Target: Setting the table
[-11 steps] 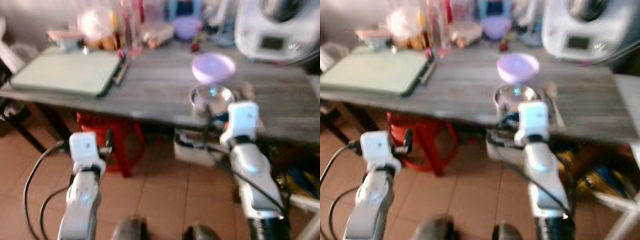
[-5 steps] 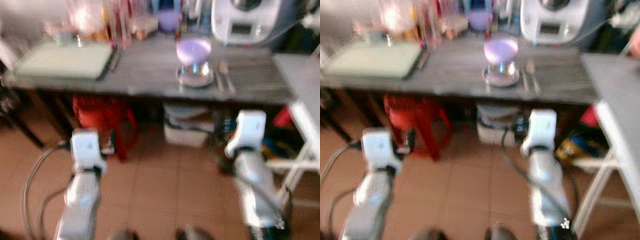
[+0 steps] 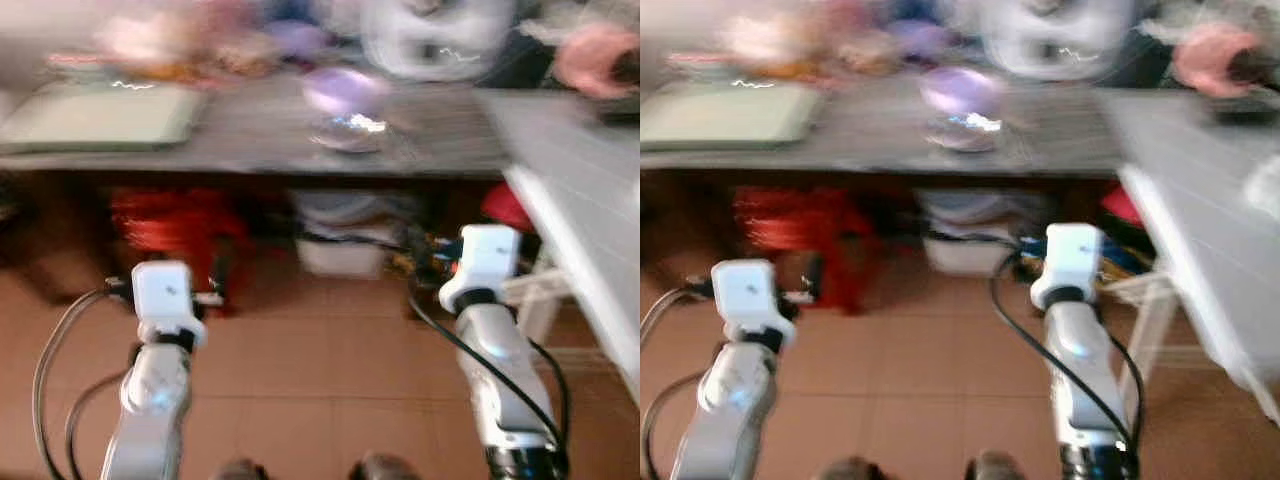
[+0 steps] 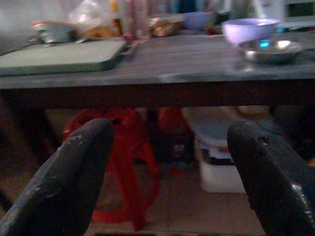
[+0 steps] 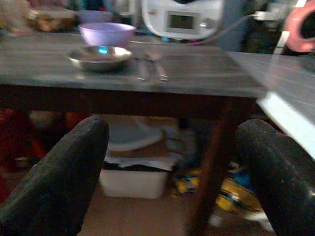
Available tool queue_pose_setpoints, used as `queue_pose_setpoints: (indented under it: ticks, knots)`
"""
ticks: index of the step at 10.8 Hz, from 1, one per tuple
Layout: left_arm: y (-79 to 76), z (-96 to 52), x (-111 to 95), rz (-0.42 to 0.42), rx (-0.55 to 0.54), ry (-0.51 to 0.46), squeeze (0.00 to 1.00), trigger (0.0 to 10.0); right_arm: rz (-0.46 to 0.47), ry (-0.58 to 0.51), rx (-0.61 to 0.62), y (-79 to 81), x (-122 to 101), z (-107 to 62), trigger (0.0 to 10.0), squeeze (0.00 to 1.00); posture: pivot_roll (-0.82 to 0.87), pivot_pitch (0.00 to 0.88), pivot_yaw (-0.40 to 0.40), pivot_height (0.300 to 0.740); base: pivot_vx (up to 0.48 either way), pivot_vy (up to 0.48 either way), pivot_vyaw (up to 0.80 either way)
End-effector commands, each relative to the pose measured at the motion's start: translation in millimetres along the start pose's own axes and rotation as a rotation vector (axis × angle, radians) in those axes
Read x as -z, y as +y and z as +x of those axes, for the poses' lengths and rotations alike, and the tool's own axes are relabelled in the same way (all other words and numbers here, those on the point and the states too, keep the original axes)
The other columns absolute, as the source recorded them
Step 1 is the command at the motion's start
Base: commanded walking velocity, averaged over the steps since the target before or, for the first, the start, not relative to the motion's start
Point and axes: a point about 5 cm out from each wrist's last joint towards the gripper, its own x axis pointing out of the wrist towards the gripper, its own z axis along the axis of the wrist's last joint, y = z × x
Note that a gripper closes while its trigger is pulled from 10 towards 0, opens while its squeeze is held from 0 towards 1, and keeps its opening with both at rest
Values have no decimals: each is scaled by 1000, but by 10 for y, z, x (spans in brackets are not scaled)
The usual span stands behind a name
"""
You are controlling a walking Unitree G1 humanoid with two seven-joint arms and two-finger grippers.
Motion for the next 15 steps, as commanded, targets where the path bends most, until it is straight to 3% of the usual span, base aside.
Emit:
queue_pose_setpoints:
  ticks: [1,9,12,15]
  knots:
    - [-28,-9,0,-8,9,3,0,10000,-1,-16,-1,-22,-45,17,10000,0,-23,57,36,740,0,-480,0]
    - [-41,0,-17,2,27,2,0,10000,-12,-48,-23,27,-117,89,10000,0,-14,63,42,740,0,-480,0]
    - [-40,4,-15,27,35,3,0,10000,-17,-61,-25,34,-138,114,10000,0,-15,65,44,740,0,-151,0]
    - [-40,9,-24,28,44,-1,0,10000,-26,-74,-40,60,-159,119,10000,0,-14,70,44,740,354,-319,0]
